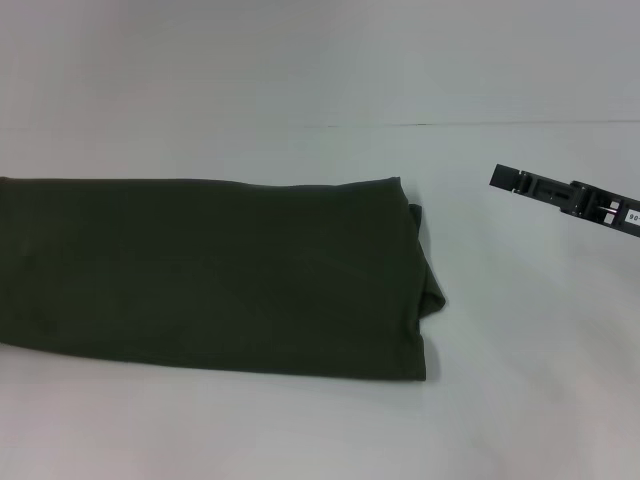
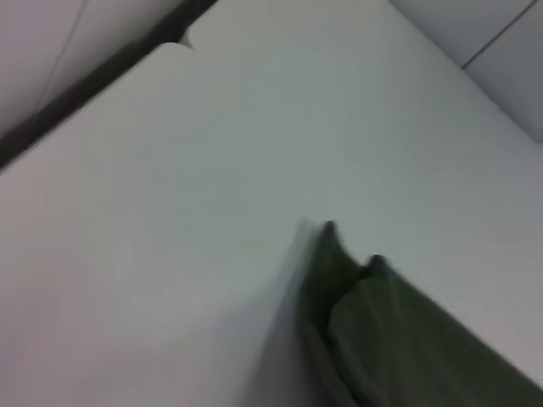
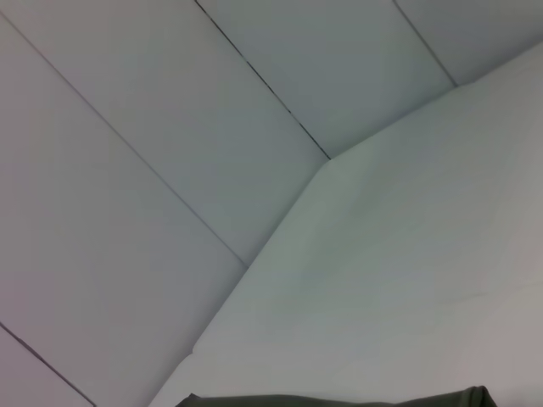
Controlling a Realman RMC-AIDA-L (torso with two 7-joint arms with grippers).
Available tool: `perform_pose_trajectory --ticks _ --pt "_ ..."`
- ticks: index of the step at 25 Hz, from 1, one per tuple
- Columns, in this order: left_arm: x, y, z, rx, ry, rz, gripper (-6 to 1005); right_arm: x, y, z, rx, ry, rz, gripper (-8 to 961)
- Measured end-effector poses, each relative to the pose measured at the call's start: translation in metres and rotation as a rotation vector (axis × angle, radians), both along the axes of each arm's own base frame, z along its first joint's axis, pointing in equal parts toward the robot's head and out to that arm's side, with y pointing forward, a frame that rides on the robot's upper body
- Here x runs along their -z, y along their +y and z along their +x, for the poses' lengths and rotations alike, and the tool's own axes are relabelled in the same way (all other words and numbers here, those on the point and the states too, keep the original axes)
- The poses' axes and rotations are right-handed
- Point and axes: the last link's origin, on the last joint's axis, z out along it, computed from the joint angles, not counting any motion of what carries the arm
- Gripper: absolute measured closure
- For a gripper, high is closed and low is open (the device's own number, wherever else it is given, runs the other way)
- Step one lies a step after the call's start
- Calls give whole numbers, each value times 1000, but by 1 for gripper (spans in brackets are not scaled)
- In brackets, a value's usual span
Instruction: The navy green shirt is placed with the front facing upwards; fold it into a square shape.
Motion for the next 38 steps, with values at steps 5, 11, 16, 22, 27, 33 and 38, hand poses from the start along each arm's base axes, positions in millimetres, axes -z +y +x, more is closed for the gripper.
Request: perform_pose_trajectory --ticks 5,11,16,22,27,33,38 --pt "9 13 37 200 -134 12 973 -2 -3 3 4 2 -1 46" --pt "59 54 125 551 -311 -64 972 -10 -10 10 6 13 10 46" --pt "118 78 188 726 -411 -171 959 -23 -17 16 -17 16 18 46" --pt "204 72 211 768 -550 -242 944 -28 -23 24 -14 -3 21 46" --pt "265 37 217 756 -572 -237 932 -33 -26 30 -11 -23 28 47" --pt "287 9 230 838 -574 -246 917 -31 -27 32 -14 -35 29 47" --pt "279 -1 240 941 -629 -222 824 -27 -25 32 0 -46 9 47"
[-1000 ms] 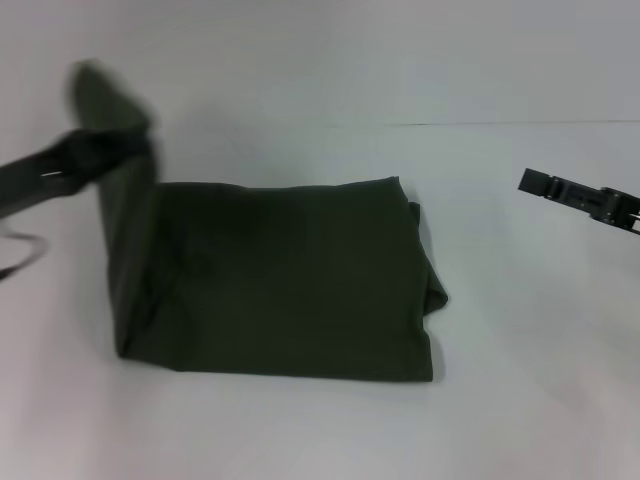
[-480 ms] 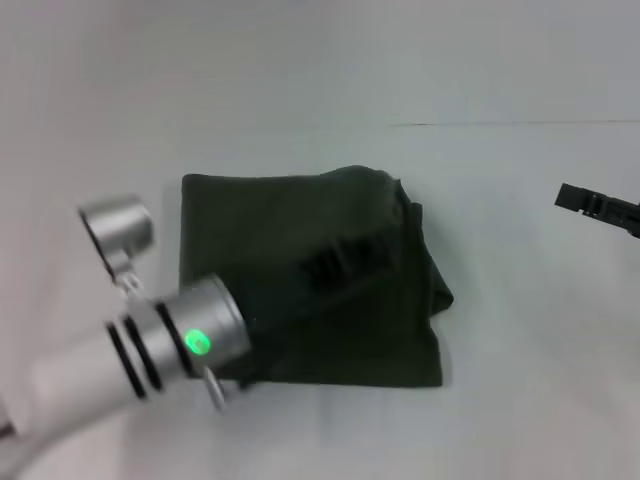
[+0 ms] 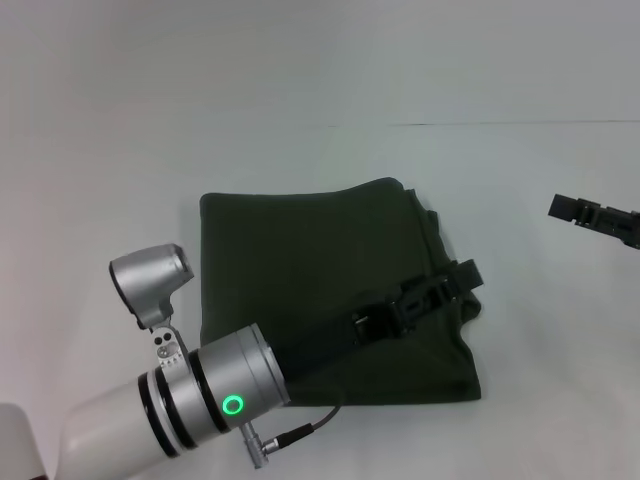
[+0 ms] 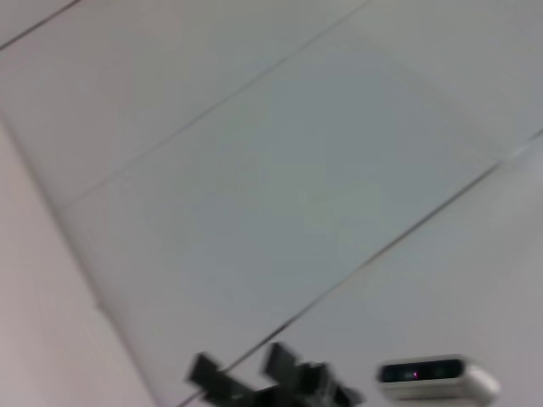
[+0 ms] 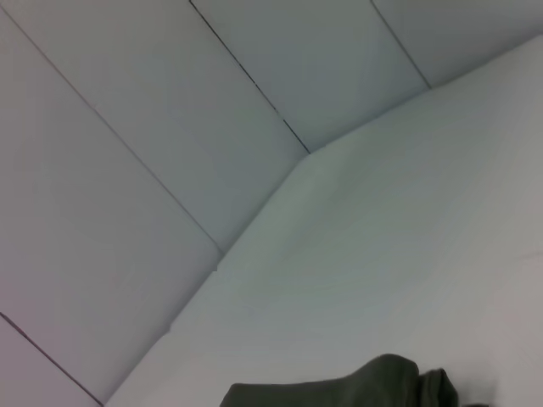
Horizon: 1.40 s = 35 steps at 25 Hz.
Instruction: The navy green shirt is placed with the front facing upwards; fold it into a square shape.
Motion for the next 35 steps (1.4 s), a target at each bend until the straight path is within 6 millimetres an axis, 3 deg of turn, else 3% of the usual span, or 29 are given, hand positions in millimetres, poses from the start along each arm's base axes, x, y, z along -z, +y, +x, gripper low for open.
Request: perform_pose_trajectory --ticks 3,10,14,17,22,29,35 --pt "-4 -4 3 38 -26 -6 697 2 2 2 29 -1 -19 47" --pt "-30 -2 -9 101 -53 70 541 1 9 -1 90 12 -102 47" --pt "-49 4 -28 131 18 154 452 -6 15 -5 135 33 -146 47" --pt "-64 10 -46 116 89 224 273 -11 20 -7 163 51 -156 46" --pt "-86 29 -74 -24 189 317 63 -15 33 -9 228 30 -182 47" --pt "-94 52 -102 -234 298 337 62 -10 44 -13 260 -10 -199 48" --pt "-96 75 -113 -339 399 357 65 -3 45 -18 248 -3 -207 50"
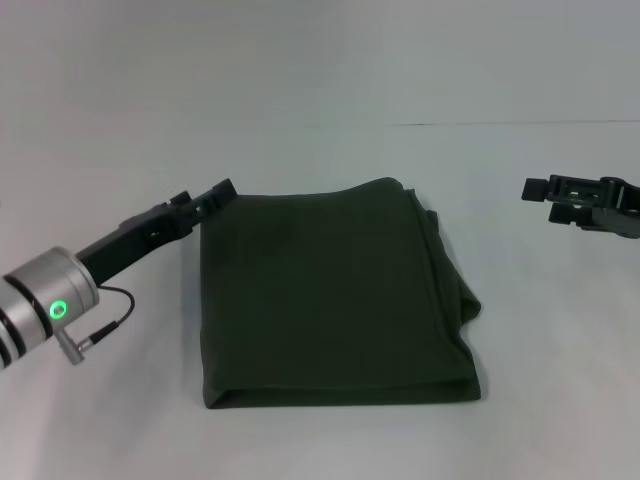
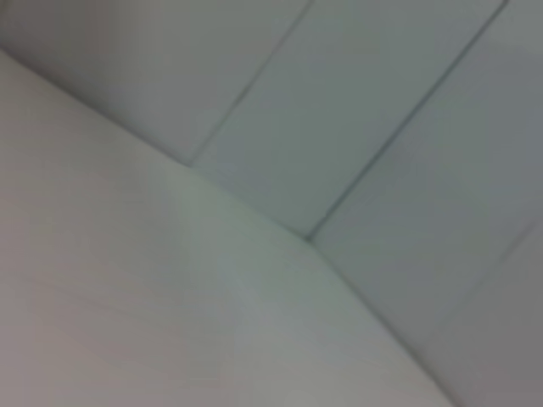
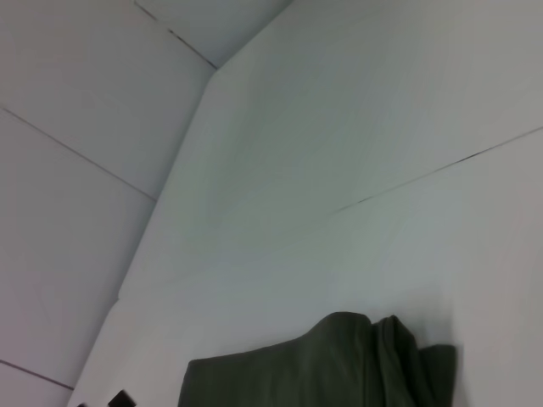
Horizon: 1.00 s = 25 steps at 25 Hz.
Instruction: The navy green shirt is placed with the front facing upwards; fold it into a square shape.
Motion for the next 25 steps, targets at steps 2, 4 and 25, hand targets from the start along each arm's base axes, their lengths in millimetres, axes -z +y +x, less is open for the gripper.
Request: perform_pose_trajectory --ticks 2,4,25 --pt "-1 8 -1 -25 36 13 65 1 0 -1 -1 3 0 50" --pt "-1 15 -3 -51 81 23 64 2 0 -1 -1 6 0 50" --pt "19 33 4 -56 275 -33 64 7 -6 4 9 16 4 50"
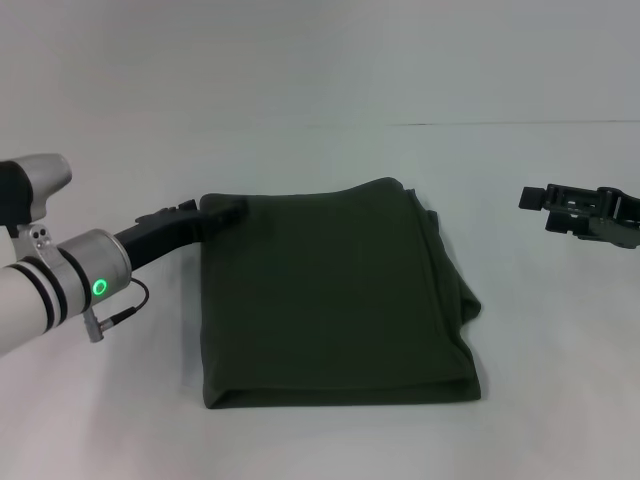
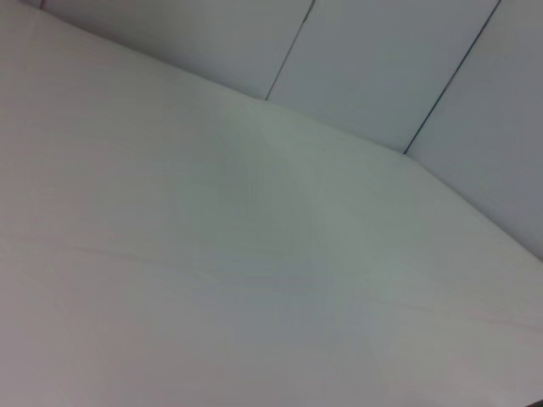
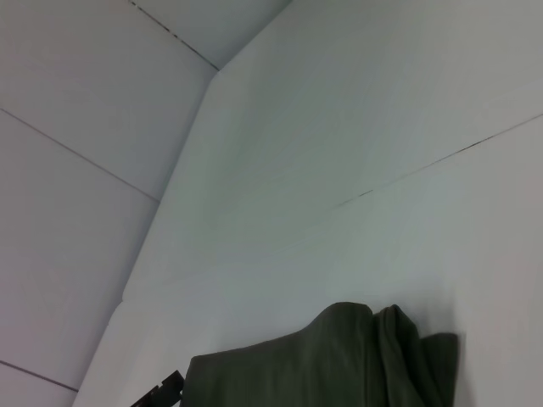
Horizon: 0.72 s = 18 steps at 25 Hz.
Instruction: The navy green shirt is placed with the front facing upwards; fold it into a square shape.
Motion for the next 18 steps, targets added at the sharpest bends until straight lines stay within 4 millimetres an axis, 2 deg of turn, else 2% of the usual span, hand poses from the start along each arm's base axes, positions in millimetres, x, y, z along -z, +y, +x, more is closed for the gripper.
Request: perform_pose_trajectory --ticks 3,18 --pt "2 0 -1 -4 16 -4 64 0 0 0 1 -3 2 50" --pt "9 1 6 25 43 -39 189 2 0 1 7 2 2 49"
